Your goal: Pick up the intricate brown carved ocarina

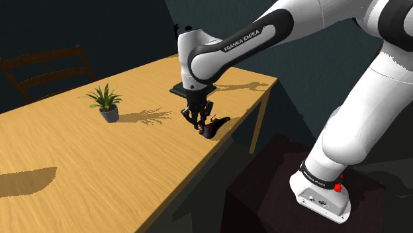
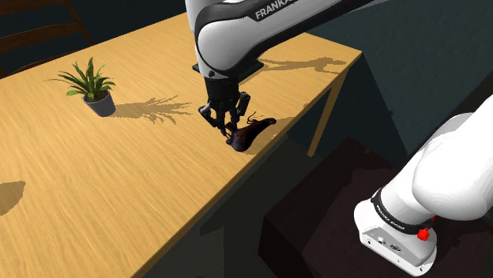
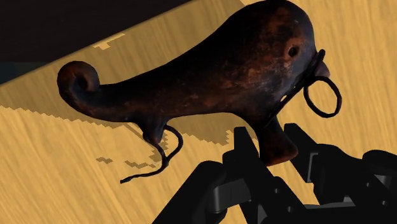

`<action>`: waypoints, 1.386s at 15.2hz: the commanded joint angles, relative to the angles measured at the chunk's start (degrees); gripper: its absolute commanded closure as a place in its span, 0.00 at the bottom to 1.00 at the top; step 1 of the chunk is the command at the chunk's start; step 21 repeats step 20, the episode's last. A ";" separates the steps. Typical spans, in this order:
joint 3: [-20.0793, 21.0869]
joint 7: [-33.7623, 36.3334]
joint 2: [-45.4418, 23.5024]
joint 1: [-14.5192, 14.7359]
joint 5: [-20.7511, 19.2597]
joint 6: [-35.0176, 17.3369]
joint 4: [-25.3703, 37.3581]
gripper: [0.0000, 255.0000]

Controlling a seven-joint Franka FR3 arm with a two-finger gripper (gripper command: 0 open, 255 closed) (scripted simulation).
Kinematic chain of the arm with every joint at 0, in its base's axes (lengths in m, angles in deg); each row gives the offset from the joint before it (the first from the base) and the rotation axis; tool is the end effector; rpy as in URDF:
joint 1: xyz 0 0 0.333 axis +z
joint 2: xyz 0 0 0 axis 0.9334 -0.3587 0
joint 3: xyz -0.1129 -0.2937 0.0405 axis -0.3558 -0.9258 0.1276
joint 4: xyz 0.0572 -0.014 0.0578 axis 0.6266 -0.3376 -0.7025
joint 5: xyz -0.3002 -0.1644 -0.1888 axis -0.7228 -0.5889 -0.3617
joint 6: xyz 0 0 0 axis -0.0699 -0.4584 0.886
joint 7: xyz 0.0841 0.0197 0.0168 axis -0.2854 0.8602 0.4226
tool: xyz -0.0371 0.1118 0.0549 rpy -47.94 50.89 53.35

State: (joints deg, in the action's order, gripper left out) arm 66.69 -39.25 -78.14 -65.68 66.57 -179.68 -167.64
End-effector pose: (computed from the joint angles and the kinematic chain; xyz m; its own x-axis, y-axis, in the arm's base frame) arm 0.4490 0.2201 0.3812 0.9744 -0.1829 -0.1305 -0.1860 -0.9825 -0.0117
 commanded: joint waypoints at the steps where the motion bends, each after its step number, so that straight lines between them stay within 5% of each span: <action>1: 0.01 0.00 -0.01 0.01 0.01 0.01 -0.03 1.00; 21: -0.71 -0.02 3.78 -0.25 0.67 11.74 8.08 1.00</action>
